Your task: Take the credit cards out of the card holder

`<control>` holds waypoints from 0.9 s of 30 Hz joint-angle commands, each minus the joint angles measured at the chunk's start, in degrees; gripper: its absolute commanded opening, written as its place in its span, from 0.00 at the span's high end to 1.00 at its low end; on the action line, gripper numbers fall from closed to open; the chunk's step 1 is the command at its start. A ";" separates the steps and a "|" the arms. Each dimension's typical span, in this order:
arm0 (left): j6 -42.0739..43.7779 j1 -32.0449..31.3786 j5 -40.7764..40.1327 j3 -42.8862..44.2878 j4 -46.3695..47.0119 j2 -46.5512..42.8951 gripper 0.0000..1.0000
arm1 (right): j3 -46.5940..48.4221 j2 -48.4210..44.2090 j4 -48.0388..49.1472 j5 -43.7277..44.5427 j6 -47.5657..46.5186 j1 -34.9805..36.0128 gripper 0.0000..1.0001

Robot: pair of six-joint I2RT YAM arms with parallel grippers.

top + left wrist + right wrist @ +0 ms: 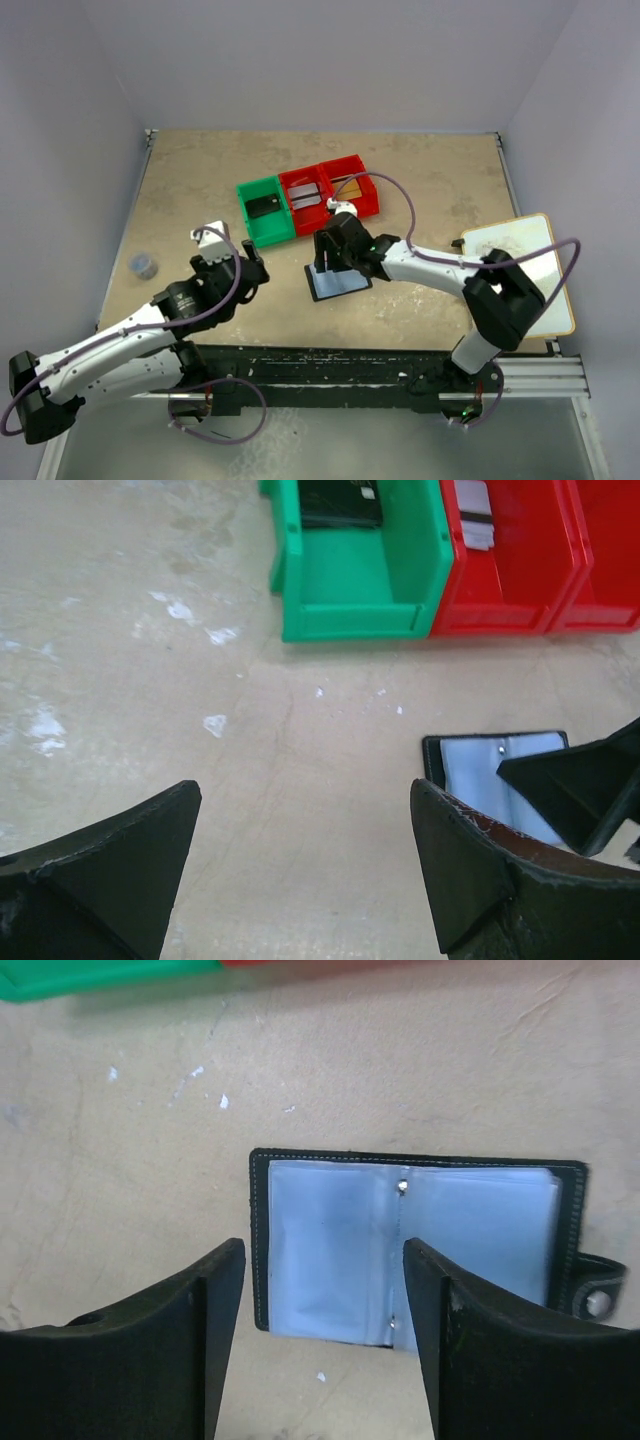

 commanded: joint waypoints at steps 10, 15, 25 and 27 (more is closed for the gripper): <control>5.18 -0.19 24.40 -0.12 24.10 18.32 0.20 | -3.11 -1.19 -6.67 8.23 -1.70 -2.36 0.27; 4.13 -0.19 28.30 -0.72 29.45 23.14 0.23 | -1.84 1.03 -8.91 10.66 -1.22 -2.50 0.25; 4.38 -0.18 28.88 -1.09 32.97 28.79 0.25 | -3.55 3.74 -5.01 5.96 -1.56 -2.50 0.28; 4.35 -0.16 29.52 -1.60 34.71 30.72 0.26 | -3.31 5.37 -5.16 8.03 -0.92 -2.46 0.33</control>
